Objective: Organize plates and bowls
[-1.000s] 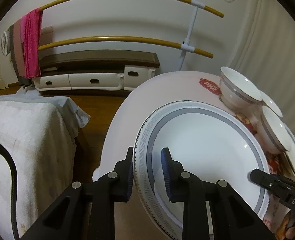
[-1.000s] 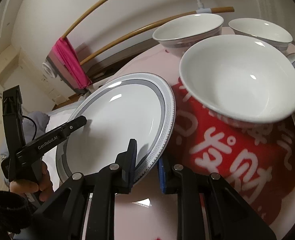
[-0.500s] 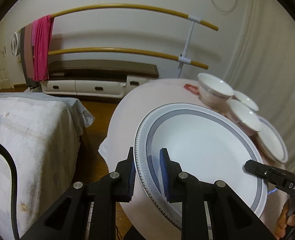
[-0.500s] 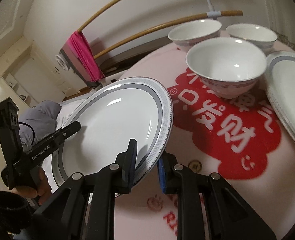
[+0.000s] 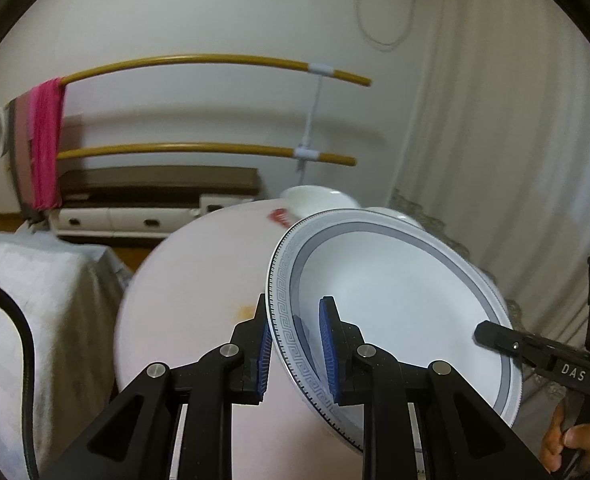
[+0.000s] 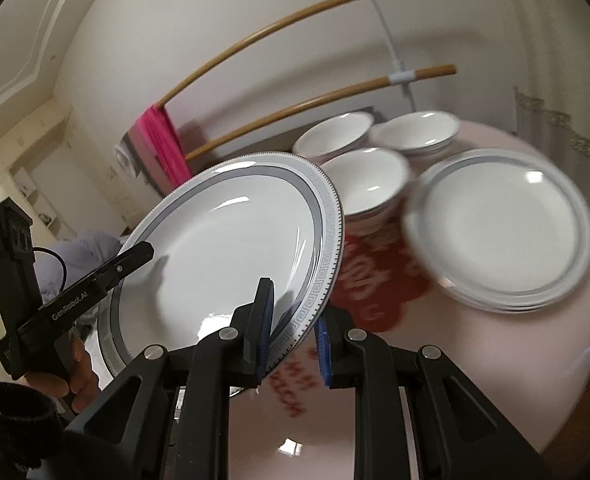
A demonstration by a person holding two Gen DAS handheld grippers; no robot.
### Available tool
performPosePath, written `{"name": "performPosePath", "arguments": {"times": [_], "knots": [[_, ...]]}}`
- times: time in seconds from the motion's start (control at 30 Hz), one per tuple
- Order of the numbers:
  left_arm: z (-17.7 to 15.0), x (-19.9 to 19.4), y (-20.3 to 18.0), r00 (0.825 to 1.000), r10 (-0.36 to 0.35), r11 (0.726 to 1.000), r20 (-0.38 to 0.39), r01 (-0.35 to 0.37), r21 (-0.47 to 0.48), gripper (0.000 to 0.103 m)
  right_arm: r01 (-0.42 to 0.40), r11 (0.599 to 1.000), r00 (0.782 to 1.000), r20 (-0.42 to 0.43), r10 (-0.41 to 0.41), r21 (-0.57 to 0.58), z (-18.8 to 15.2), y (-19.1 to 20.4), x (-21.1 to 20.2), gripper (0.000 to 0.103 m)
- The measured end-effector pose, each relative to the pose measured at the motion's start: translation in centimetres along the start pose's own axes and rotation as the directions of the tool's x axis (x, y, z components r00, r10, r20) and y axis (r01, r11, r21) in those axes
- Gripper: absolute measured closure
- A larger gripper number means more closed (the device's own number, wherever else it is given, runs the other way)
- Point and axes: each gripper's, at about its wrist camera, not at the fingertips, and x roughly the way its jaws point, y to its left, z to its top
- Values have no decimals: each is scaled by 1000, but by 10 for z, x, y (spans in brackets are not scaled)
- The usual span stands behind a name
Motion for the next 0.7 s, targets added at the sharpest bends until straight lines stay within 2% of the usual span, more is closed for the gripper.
{"name": "performPosePath", "arguments": {"times": [0.3,0.53,0.7], "knots": [[-6,17,-93,996,-88,993,-30,90,74,84,72,997,996,42,-74,32,11,-76,-48,84],[-7,41,-138,990,-114,988,-81,122,94,84,123,992,992,34,-125,37,18,-126,-64,84],[-1,58,-152,987,-117,987,-112,128,97,84,144,988,989,14,-145,49,23,-157,-58,84]]}}
